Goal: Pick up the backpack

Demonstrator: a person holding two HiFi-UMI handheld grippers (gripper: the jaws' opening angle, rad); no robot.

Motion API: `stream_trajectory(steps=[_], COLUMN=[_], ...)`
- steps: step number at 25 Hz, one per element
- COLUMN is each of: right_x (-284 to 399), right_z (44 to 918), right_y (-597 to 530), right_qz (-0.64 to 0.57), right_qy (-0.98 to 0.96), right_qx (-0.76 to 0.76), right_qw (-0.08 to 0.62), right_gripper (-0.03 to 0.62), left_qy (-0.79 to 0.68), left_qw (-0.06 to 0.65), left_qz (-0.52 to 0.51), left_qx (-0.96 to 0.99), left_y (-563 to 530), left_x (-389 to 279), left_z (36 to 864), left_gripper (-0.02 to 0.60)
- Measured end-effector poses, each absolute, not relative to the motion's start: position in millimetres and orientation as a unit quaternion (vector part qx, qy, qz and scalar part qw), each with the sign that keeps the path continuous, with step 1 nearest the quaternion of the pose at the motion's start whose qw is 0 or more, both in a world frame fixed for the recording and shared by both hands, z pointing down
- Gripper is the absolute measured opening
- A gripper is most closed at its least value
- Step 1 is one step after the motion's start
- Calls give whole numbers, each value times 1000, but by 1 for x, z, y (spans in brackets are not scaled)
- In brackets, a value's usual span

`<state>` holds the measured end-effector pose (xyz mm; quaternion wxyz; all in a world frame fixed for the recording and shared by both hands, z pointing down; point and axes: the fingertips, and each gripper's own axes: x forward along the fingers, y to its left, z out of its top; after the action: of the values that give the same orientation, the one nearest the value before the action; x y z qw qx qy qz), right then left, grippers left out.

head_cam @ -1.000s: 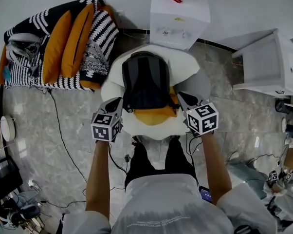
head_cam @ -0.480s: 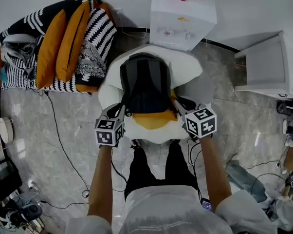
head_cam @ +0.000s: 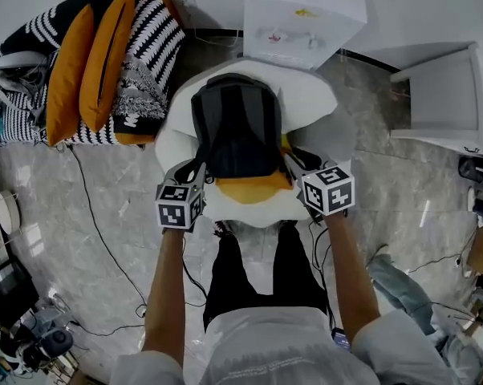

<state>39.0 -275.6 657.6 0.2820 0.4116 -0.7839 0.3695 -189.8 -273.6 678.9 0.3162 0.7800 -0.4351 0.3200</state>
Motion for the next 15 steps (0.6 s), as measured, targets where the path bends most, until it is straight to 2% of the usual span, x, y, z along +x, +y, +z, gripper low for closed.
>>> stream_trajectory(steps=[9, 15], right_x=[32, 29], right_z=[694, 714], right_y=[-282, -291], right_qz=[395, 406], right_qy=[-774, -768], right_qx=[404, 402], right_qw=[287, 289], right_gripper=[100, 100], left_qy=[-427, -425], left_qw=[327, 343], left_qz=[324, 333], left_qx=[778, 768], left_y=[-280, -285], left_x=[-187, -189], left_z=[714, 738], left_gripper=[126, 140])
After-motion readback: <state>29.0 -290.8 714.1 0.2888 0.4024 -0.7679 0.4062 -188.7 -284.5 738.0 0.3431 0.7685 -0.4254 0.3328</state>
